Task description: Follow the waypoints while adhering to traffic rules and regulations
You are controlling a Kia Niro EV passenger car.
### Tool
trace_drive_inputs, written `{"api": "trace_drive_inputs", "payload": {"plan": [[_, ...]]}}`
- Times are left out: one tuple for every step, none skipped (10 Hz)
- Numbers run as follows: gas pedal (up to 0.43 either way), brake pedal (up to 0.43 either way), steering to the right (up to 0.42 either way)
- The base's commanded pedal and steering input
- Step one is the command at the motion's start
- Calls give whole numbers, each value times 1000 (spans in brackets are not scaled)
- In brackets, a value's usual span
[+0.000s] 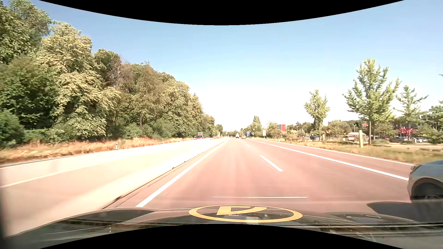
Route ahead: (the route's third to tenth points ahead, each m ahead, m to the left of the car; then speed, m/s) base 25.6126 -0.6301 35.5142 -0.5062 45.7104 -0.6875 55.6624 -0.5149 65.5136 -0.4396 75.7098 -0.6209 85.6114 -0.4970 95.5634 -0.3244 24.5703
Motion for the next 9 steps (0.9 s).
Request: {"api": "trace_drive_inputs", "payload": {"plan": [[209,0,-2],[209,0,-2],[209,0,-2],[209,0,-2],[209,0,-2],[197,0,-2],[197,0,-2],[197,0,-2],[197,0,-2]]}}
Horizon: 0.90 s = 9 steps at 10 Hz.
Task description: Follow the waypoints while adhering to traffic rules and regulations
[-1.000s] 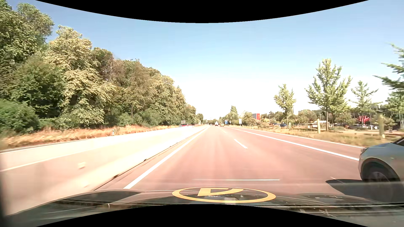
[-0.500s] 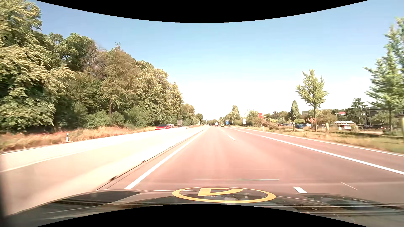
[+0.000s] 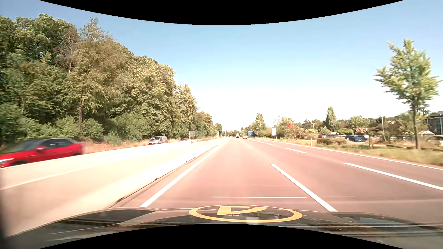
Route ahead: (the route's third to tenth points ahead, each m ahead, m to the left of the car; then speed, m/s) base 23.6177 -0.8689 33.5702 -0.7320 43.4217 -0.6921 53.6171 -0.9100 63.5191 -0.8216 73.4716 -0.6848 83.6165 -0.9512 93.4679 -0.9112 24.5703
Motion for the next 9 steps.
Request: {"api": "trace_drive_inputs", "payload": {"plan": [[197,0,-2],[197,0,-2],[197,0,-2],[197,0,-2],[197,0,-2],[197,0,-2],[197,0,-2],[197,0,-2],[197,0,-2]]}}
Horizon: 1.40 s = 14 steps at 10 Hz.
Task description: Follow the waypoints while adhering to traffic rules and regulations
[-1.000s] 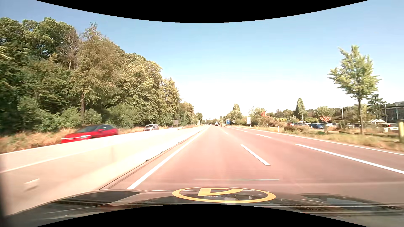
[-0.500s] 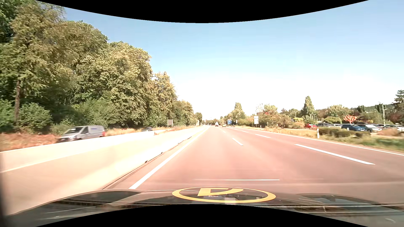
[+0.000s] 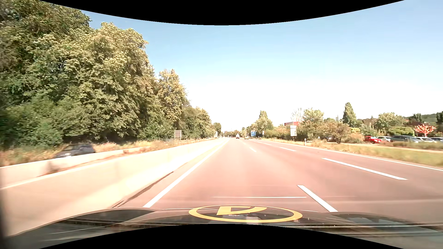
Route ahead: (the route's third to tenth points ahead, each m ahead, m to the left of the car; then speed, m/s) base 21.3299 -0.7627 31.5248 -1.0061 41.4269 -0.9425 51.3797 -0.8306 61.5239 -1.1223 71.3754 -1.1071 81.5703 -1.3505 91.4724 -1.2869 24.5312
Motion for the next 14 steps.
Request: {"api": "trace_drive_inputs", "payload": {"plan": [[197,0,-2],[197,0,-2],[197,0,-2],[197,0,-2],[197,0,-2],[197,0,-2],[197,0,-2],[197,0,-2],[197,0,-2],[197,0,-2],[197,0,-2],[197,0,-2],[197,0,-2],[197,0,-2]]}}
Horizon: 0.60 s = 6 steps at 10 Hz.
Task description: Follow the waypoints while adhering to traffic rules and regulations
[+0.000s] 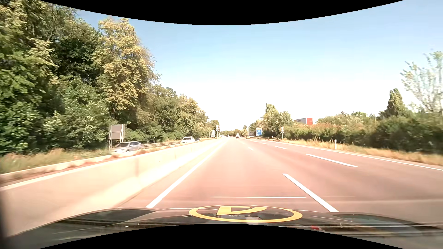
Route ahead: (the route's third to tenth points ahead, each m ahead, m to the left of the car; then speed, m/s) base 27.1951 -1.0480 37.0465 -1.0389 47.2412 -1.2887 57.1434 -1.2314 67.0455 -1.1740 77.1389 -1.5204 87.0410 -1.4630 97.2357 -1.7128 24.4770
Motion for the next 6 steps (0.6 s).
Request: {"api": "trace_drive_inputs", "payload": {"plan": [[197,0,-2],[197,0,-2],[197,0,-2],[197,0,-3],[197,0,-2],[197,0,-2]]}}
